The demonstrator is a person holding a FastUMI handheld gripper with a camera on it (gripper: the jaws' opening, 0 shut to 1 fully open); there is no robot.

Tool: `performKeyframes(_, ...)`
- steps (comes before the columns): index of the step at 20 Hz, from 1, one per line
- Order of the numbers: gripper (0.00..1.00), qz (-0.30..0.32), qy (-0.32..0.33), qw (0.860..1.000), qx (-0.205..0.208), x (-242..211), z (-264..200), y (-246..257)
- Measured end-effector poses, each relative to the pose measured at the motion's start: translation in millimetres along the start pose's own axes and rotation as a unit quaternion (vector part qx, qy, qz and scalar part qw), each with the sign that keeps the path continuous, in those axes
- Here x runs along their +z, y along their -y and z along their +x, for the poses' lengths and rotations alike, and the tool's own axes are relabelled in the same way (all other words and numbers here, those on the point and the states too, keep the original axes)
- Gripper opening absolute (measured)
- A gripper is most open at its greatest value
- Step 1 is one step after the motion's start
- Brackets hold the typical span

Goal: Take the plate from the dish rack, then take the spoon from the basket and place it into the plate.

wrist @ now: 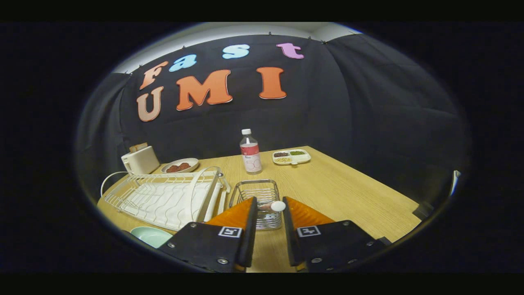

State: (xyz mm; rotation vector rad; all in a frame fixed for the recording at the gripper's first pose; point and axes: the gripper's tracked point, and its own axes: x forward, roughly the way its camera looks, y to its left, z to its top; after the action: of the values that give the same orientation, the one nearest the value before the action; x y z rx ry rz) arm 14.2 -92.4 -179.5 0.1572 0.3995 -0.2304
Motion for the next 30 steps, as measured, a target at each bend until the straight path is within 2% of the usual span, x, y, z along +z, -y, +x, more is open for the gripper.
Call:
performKeyframes(1,0.23,0.009,0.005,1.0,0.01,2.2,-1.4,-5.4)
performKeyframes(3,0.15,0.032,0.013,0.999,0.03,6.7,-6.4,-16.3)
performKeyframes(7,0.11,0.039,0.035,0.998,0.045,26.8,-12.3,-23.7)
performKeyframes(14,0.11,0.024,0.094,0.994,0.057,78.6,-57.9,-28.6)
performKeyframes(19,0.1,0.028,0.1,0.991,0.088,93.2,-102.4,-39.0)
performKeyframes(24,0.1,0.04,0.098,0.984,0.146,90.1,-151.1,-58.2)
performKeyframes(30,0.1,0.017,0.091,0.975,0.201,75.4,-183.0,-90.8)
